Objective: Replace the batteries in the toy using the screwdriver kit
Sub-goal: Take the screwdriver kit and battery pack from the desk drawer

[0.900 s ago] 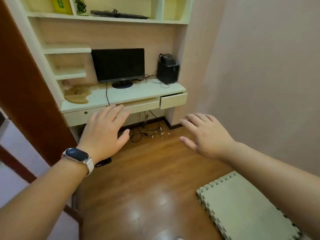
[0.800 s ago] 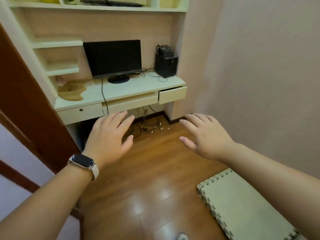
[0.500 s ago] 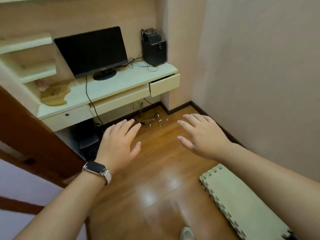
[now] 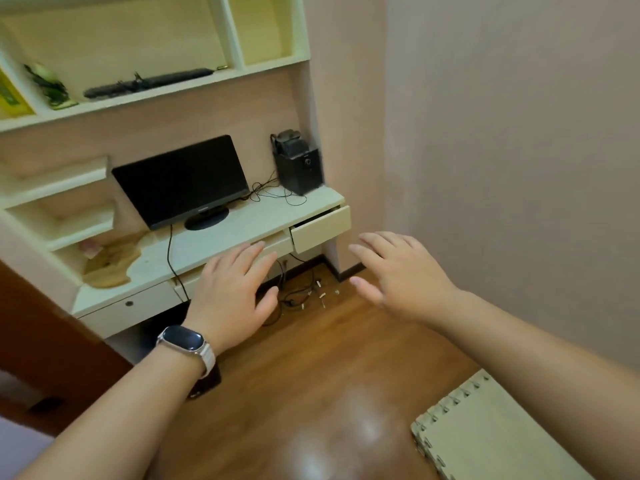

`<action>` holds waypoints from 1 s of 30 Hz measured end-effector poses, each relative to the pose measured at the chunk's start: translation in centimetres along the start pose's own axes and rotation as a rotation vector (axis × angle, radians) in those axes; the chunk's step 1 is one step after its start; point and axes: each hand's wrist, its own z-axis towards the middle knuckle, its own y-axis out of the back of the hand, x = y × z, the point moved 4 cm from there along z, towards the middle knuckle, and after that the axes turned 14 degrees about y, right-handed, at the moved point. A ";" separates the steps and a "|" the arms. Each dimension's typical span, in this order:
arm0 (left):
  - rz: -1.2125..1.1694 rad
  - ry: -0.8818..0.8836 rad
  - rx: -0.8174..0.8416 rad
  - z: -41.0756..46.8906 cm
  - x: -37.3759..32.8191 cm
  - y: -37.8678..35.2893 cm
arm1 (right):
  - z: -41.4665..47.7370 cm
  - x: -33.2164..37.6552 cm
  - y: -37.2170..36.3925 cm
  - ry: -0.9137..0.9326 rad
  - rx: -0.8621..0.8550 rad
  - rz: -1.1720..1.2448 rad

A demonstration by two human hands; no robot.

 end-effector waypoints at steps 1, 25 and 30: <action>0.001 -0.002 0.002 0.5 -0.1 -0.2 | 0.3 -0.5 -0.2 -0.001 0.009 0.005; -0.147 -0.082 0.071 25.0 6.2 -14.6 | 18.6 -14.3 -10.8 -0.102 0.191 -0.096; -0.180 -0.089 0.080 31.4 6.3 -18.0 | 21.9 -18.7 -13.5 -0.155 0.228 -0.104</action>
